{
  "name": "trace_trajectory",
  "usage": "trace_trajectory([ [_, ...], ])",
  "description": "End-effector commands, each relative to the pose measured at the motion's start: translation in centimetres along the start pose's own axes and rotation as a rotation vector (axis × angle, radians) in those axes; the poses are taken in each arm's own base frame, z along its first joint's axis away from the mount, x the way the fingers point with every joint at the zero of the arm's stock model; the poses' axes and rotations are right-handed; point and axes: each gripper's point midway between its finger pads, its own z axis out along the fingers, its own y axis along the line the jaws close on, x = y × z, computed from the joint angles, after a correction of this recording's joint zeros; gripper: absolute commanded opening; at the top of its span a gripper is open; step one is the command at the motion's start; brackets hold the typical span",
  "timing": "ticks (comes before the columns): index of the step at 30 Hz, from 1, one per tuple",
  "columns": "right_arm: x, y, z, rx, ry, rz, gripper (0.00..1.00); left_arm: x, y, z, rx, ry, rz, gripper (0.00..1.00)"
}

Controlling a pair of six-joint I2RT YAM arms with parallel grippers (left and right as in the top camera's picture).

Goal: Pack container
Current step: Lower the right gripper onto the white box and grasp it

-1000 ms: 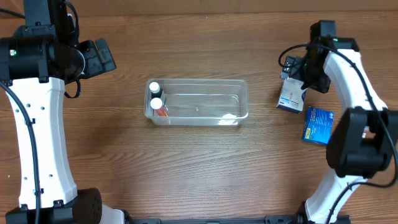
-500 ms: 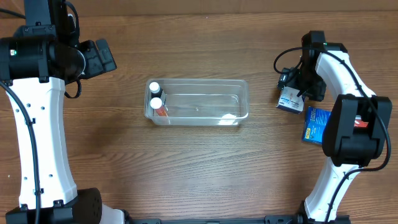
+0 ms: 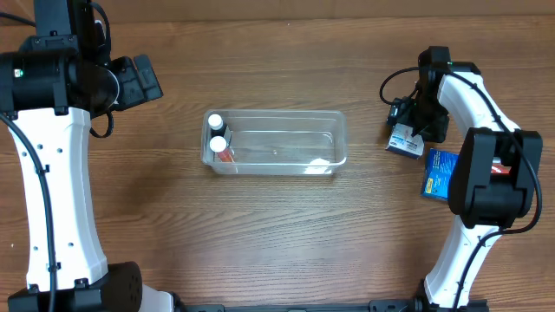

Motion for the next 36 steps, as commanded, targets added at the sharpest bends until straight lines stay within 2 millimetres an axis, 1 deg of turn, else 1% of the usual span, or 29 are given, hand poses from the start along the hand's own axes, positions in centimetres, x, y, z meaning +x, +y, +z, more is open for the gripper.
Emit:
trace_trajectory([
  [1,0.1,-0.2,0.2,0.0,0.005,0.007,0.83,0.1,-0.2,-0.5,0.015,-0.008,0.009,1.0],
  [6,0.1,-0.2,0.1,0.0,0.007,0.007,0.82,0.1,-0.2,-0.5,0.015,-0.008,0.009,1.0],
  [8,0.0,-0.1,-0.3,0.0,0.006,0.006,0.82,0.1,-0.2,-0.5,0.015,-0.008,0.009,1.0],
  [10,-0.3,-0.1,-1.1,-0.002,0.0,0.006,0.82,0.1,-0.2,-0.5,0.015,-0.008,0.009,1.0],
  [12,-0.7,0.0,-2.7,-0.008,-0.019,0.006,0.83,0.1,-0.2,-0.5,0.015,-0.008,0.009,1.0],
  [15,-1.2,0.2,-5.5,-0.021,-0.059,0.007,0.83,0.1,-0.2,-0.5,0.015,-0.008,0.009,1.0],
  [16,-1.3,0.2,-6.7,-0.027,-0.077,0.007,0.83,0.1,-0.2,-0.5,0.015,-0.008,0.009,1.0],
  [18,-1.4,0.6,-9.8,-0.056,-0.119,0.004,0.84,0.1,-0.2,-0.5,0.015,-0.008,0.009,1.0],
  [19,-1.2,0.9,-11.8,-0.085,-0.144,-0.007,0.84,0.1,-0.2,-0.5,0.015,-0.008,0.009,1.0],
  [22,-0.5,1.5,-16.5,-0.134,-0.232,-0.045,0.84,0.1,-0.2,-0.5,0.015,-0.008,0.009,1.0],
  [24,-0.1,1.5,-19.1,-0.148,-0.298,-0.05,0.87,0.1,-0.2,-0.5,0.015,-0.008,0.009,1.0],
  [25,0.0,1.4,-20.0,-0.154,-0.323,-0.05,0.89,0.1,-0.2,-0.5,0.015,-0.008,0.009,1.0],
  [27,0.2,1.3,-21.1,-0.159,-0.351,-0.049,0.95,0.1,-0.2,-0.5,0.015,-0.008,0.009,1.0],
  [29,0.1,0.8,-21.3,-0.145,-0.36,-0.042,0.99,0.1,-0.2,-0.5,0.015,-0.008,0.009,1.0],
  [31,-0.1,0.8,-20.7,-0.135,-0.354,-0.041,1.0,0.1,-0.2,-0.5,0.015,-0.008,0.009,1.0],
  [32,-0.2,0.8,-20.0,-0.133,-0.344,-0.041,1.0,0.1,-0.2,-0.5,0.015,-0.008,0.009,1.0],
  [33,-0.4,0.9,-18.5,-0.129,-0.328,-0.04,1.0,0.1,-0.2,-0.5,0.015,-0.008,0.009,1.0],
  [34,-0.4,0.9,-17.9,-0.126,-0.32,-0.036,1.0,0.1,-0.2,-0.5,0.015,-0.008,0.009,1.0],
  [36,-0.3,0.9,-15.6,-0.116,-0.288,-0.028,1.0,0.1,-0.2,-0.5,0.015,-0.008,0.009,1.0],
])
